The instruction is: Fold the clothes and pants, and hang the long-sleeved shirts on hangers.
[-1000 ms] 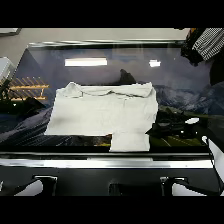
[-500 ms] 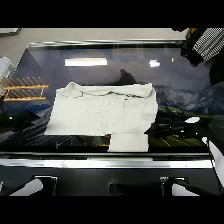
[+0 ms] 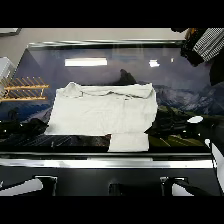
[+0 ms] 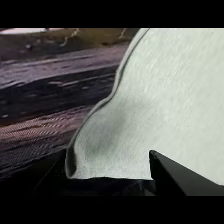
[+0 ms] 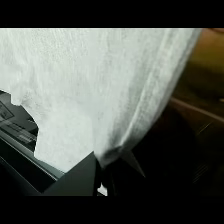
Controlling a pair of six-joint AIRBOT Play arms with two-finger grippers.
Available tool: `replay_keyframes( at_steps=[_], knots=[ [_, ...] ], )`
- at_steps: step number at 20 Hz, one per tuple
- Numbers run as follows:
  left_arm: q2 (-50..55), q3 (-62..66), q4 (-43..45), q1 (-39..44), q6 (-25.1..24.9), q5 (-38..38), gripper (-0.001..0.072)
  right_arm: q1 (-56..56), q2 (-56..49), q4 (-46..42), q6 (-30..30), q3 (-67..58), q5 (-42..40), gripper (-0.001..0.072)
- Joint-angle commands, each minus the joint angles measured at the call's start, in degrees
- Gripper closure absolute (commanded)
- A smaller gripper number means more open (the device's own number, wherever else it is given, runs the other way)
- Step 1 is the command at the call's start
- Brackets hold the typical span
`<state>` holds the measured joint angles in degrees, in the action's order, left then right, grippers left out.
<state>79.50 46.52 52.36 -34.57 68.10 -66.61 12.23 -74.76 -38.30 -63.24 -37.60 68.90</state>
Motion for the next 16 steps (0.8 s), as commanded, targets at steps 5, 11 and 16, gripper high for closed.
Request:
replay_keyframes(
  at_steps=[5, 11, 16],
  knots=[
    [1.8, -0.2, 0.8, 0.9, -0.2, -0.9, 0.0120, 0.0, 0.1, 0.1, -0.7, 0.0, 0.5, 0.0680],
    [2.7, -0.2, 3.6, 0.8, 0.0, -3.9, 0.0145, 0.0, 0.6, 0.1, -0.7, 0.0, 1.0, 0.0680],
    [2.7, -0.2, 3.6, 0.9, -0.1, -3.3, 0.0477, 0.0, 4.2, -0.3, -1.3, 0.0, -0.8, 0.0680]
  ],
)
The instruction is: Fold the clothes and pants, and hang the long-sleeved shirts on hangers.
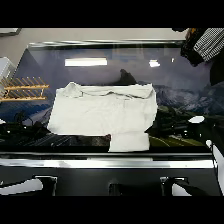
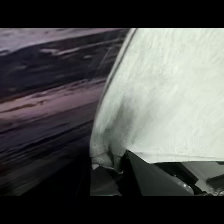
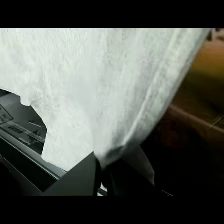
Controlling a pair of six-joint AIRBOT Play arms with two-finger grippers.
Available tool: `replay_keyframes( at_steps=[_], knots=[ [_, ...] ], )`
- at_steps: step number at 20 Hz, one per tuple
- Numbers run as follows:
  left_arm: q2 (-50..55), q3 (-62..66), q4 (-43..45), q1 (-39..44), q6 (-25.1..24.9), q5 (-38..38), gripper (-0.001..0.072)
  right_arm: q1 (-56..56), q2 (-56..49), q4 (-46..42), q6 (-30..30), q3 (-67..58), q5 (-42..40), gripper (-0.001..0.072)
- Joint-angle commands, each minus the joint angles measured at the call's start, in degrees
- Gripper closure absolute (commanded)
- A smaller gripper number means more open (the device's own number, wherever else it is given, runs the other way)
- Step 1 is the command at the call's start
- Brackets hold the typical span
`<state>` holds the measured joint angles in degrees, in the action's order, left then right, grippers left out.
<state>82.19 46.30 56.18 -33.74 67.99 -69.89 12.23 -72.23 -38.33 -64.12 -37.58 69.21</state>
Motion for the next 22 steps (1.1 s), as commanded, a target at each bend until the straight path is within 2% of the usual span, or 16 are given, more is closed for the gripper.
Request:
replay_keyframes(
  at_steps=[1, 3, 4, 6, 11, 15, 18, 22],
  knots=[
    [0.0, 0.1, -0.3, 0.0, 0.1, 0.5, 0.0480, 0.0, 2.3, -0.5, -1.0, 0.0, -1.2, 0.0680],
    [0.0, 0.1, -0.3, 0.0, 0.1, 1.3, 0.0593, 0.0, 3.1, -1.2, -1.4, 0.0, -1.0, 0.0680],
    [0.0, 0.1, -0.3, 0.0, 0.1, 1.7, 0.0594, 0.0, 3.2, -1.5, -1.5, 0.0, -0.7, 0.0680],
    [0.0, 0.1, -0.7, 0.0, 0.1, 2.4, 0.0683, 0.0, 3.4, -1.5, -1.5, 0.0, -0.1, 0.0680],
    [-0.3, 2.1, -6.4, 0.7, -0.2, 2.2, 0.0685, -0.1, 5.5, -1.0, -0.6, -2.7, -0.3, 0.0681],
    [-2.1, 10.3, -10.6, 6.8, -0.2, -0.6, 0.0686, -0.1, 6.2, 0.0, -0.2, -13.9, -0.1, 0.0682],
    [-6.6, 21.0, -10.8, 12.2, 4.0, -0.8, 0.0686, -1.4, 6.3, 0.8, -0.5, -26.7, 1.7, 0.0682],
    [-16.1, 37.7, -10.6, 15.3, 11.6, -0.8, 0.0685, -3.5, 11.6, 0.1, -4.8, -42.8, 3.1, 0.0682]
  ],
)
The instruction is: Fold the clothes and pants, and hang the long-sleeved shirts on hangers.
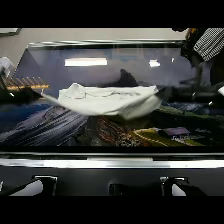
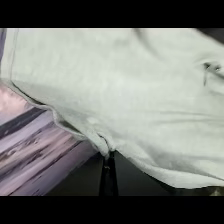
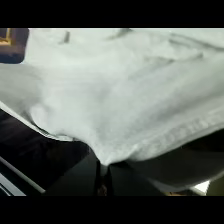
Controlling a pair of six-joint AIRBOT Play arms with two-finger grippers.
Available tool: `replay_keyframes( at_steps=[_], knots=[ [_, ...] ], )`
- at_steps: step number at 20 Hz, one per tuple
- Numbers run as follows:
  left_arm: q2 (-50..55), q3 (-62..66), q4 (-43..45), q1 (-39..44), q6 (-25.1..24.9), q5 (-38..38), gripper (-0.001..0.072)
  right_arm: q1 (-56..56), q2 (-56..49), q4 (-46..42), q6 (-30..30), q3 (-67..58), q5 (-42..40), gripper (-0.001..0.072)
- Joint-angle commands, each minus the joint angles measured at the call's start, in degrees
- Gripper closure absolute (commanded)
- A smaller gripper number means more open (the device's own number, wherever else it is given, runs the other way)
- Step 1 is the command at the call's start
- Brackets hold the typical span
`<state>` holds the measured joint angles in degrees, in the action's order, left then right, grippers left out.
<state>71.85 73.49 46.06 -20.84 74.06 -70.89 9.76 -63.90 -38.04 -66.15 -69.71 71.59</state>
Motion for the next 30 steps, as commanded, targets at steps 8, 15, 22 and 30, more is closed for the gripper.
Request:
replay_keyframes(
  at_steps=[8, 15, 22, 30],
  knots=[
    [-32.2, 23.5, 17.7, 2.3, 24.7, -0.2, 0.0686, -1.0, 30.3, -21.1, -19.4, -24.6, -5.8, 0.0682],
    [-37.6, 23.4, 30.1, 2.3, 29.5, -0.1, 0.0685, -1.0, 31.1, -29.0, -29.0, -26.8, -6.0, 0.0682],
    [-17.8, 22.9, 26.9, 2.8, 21.9, 0.0, 0.0685, -1.1, 12.2, -23.7, -31.6, -26.7, 0.2, 0.0681],
    [20.4, 22.9, 27.0, 12.1, 18.4, 12.9, 0.0686, -1.1, -19.6, -23.7, -26.6, -24.5, -7.6, 0.0681]
  ],
)
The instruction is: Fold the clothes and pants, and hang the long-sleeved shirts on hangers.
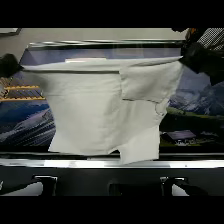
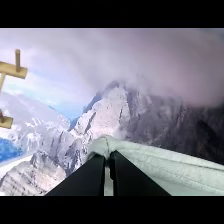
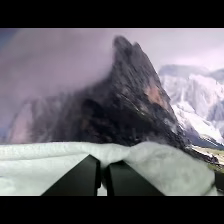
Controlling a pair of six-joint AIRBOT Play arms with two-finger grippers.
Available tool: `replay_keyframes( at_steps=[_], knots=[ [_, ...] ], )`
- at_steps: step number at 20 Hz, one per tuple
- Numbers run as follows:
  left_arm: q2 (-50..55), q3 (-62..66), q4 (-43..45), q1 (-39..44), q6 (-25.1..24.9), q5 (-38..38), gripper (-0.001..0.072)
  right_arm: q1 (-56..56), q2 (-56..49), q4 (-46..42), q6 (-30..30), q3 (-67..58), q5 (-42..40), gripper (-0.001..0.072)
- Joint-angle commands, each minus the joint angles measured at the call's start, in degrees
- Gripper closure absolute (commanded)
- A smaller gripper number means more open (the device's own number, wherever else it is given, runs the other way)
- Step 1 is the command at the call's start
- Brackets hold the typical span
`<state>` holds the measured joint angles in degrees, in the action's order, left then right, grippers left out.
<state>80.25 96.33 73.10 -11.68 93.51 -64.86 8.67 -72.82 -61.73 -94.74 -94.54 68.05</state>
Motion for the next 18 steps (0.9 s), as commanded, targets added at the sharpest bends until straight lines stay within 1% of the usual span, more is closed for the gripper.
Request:
replay_keyframes(
  at_steps=[1, 2, 4, 5, 6, 10, 13, 16, 18],
  knots=[
    [15.6, 0.2, 0.0, 4.0, -1.0, 10.0, 0.0685, 0.0, -14.2, 0.3, 2.9, 0.3, -6.2, 0.0681],
    [18.4, 0.5, 0.0, 4.9, -1.1, 12.8, 0.0685, 0.0, -17.2, 1.0, 4.5, 0.3, -8.1, 0.0681],
    [22.9, 1.2, 0.0, 6.8, -3.0, 17.7, 0.0685, 0.0, -22.6, 2.0, 8.9, 0.3, -11.5, 0.0681],
    [24.6, 1.2, 0.0, 7.5, -3.6, 19.4, 0.0685, 0.0, -24.7, 2.0, 10.2, 0.3, -12.5, 0.0681],
    [25.7, 1.2, 0.0, 8.0, -3.6, 19.4, 0.0684, 0.0, -26.2, 2.0, 10.8, 0.3, -13.0, 0.0681],
    [27.2, 1.2, 0.4, 8.2, -3.6, 13.5, 0.0685, 0.0, -28.0, 1.9, 11.0, 0.3, -10.8, 0.0681],
    [27.1, 1.1, 0.4, 7.4, -3.6, 6.4, 0.0685, 0.0, -27.9, 0.4, 10.8, 0.3, -4.3, 0.0681],
    [27.2, 1.1, 0.5, 7.0, -3.6, -0.9, 0.0684, 0.0, -27.9, -4.7, 7.1, 0.3, 2.1, 0.0681],
    [27.3, 1.1, 0.4, 7.1, -3.6, -3.5, 0.0684, 0.0, -27.9, -8.3, 5.8, 0.3, 3.7, 0.0681]
  ],
)
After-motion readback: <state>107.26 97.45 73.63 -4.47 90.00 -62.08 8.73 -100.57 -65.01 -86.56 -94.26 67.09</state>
